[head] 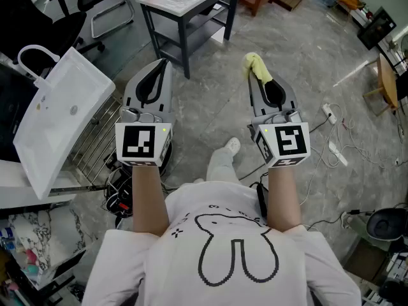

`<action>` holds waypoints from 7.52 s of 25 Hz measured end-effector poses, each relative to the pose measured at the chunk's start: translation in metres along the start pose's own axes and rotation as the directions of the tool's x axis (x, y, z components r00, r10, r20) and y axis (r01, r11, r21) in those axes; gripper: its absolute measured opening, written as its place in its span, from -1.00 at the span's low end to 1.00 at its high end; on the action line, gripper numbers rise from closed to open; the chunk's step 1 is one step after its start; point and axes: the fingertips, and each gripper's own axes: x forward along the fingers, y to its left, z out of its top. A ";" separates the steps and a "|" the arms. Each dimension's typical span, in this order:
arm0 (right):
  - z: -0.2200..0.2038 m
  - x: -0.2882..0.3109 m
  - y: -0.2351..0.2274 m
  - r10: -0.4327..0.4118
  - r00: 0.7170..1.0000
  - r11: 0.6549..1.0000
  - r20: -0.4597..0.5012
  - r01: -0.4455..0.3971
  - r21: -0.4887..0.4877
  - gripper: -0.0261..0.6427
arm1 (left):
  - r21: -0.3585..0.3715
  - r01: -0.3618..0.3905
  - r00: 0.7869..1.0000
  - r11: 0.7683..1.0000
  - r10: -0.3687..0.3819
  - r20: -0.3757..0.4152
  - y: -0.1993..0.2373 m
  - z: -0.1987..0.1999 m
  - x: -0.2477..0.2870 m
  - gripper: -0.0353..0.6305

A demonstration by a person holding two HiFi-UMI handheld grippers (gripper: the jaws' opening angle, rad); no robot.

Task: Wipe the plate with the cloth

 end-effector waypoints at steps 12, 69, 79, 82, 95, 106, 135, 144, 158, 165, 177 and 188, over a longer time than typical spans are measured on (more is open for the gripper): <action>-0.019 0.049 -0.040 0.013 1.000 0.998 0.015 -0.014 0.058 -0.78 | 0.006 -0.066 0.997 0.998 0.066 -0.028 0.030 -0.015 0.045 -0.87; -0.103 0.598 -0.274 0.236 0.971 0.971 -0.035 -0.234 0.051 -0.78 | -0.100 -0.272 0.951 0.957 0.252 -0.177 0.267 -0.186 0.539 -0.11; -0.157 0.663 -0.269 0.338 0.932 0.940 -0.135 -0.328 0.091 -0.78 | -0.142 -0.345 0.914 0.928 0.297 -0.276 0.284 -0.243 0.570 -0.11; -0.172 0.672 -0.275 0.348 0.925 0.936 -0.149 -0.334 0.113 -0.78 | -0.145 -0.358 0.905 0.923 0.304 -0.297 0.283 -0.254 0.576 -0.11; -0.254 0.767 -0.296 0.544 0.812 0.839 -0.212 -0.519 0.166 -0.78 | -0.169 -0.549 0.789 0.819 0.440 -0.428 0.305 -0.323 0.625 -0.11; -0.354 0.860 -0.279 0.731 0.553 0.663 -0.400 -0.715 0.222 -0.78 | -0.165 -0.688 0.629 0.707 0.467 -0.622 0.328 -0.413 0.671 -0.11; -0.553 0.845 -0.193 0.453 -0.101 0.238 -0.886 -0.944 0.230 -0.78 | -0.367 -0.831 0.420 0.417 0.041 -0.906 0.285 -0.581 0.659 -0.19; -0.558 0.843 -0.192 0.431 -0.134 0.226 -0.893 -0.941 0.250 -0.78 | -0.552 -0.815 0.541 0.173 -0.109 -0.834 0.280 -0.616 0.671 -0.30; -0.550 0.847 -0.196 0.467 -0.104 0.310 -0.878 -0.911 0.273 -0.78 | -0.685 -0.728 0.681 0.011 -0.101 -0.725 0.283 -0.614 0.678 -0.84; -0.499 0.856 -0.204 0.599 0.020 0.417 -0.801 -0.862 0.290 -0.78 | -0.717 -0.691 0.715 0.090 -0.058 -0.696 0.297 -0.578 0.672 -0.84; -0.394 0.869 -0.216 0.708 0.239 0.492 -0.665 -0.842 0.220 -0.78 | -0.723 -0.650 0.747 0.233 0.024 -0.664 0.323 -0.505 0.663 -0.84; -0.311 0.876 -0.222 0.772 0.352 0.492 -0.529 -0.858 0.147 -0.78 | -0.671 -0.624 0.764 0.401 0.134 -0.631 0.348 -0.426 0.668 -0.84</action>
